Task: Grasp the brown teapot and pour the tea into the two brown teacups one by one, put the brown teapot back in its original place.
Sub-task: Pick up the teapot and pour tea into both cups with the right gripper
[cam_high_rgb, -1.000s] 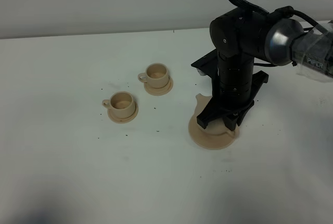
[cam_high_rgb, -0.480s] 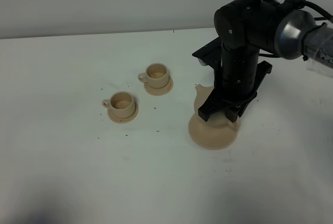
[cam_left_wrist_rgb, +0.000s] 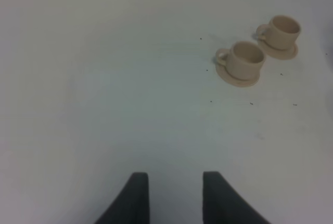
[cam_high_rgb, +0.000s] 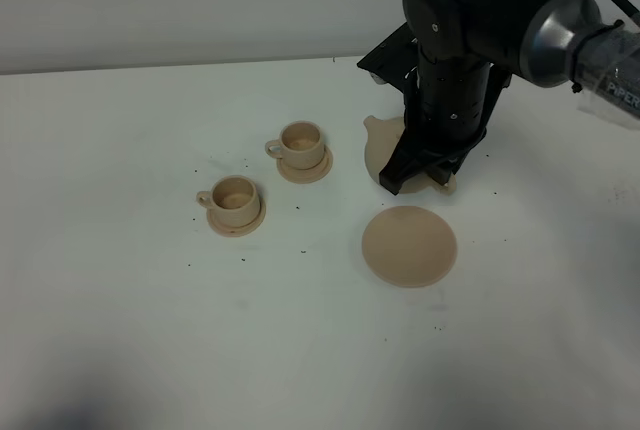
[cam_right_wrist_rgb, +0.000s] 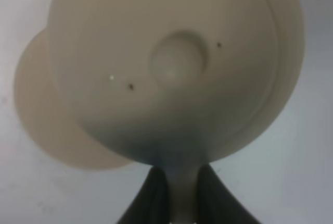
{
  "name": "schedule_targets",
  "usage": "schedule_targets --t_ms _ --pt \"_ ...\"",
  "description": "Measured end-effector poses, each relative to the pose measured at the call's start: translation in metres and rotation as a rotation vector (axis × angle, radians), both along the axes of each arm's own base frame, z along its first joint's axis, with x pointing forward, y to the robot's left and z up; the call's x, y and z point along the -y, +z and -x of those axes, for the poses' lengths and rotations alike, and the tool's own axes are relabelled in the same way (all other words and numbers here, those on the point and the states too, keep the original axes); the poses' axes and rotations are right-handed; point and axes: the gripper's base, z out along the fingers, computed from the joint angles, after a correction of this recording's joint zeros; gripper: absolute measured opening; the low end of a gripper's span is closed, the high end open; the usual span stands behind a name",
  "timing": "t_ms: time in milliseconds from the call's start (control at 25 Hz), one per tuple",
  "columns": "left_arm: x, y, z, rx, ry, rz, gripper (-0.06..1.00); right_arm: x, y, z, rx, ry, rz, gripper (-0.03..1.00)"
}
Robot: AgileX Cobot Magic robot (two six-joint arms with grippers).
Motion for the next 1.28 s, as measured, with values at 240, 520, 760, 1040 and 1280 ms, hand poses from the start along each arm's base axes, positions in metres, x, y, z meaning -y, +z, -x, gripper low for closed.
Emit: schedule_targets --t_ms 240,520,760,1040,1280 --pt "0.000 0.000 0.000 0.000 0.000 0.000 0.28 -0.012 -0.009 -0.028 0.091 0.056 0.055 0.11" --pt "0.000 0.000 0.000 0.000 0.000 0.000 0.28 -0.020 -0.027 -0.054 0.174 0.119 0.144 0.11" --pt "0.000 0.000 0.000 0.000 0.000 0.000 0.28 -0.018 -0.047 -0.064 0.184 0.184 0.236 0.11" --pt "0.000 0.000 0.000 0.000 0.000 0.000 0.28 -0.024 -0.047 -0.061 0.187 0.233 0.245 0.11" --pt "0.000 0.000 0.000 0.000 0.000 0.000 0.28 -0.042 -0.043 -0.055 0.240 0.324 0.222 0.11"
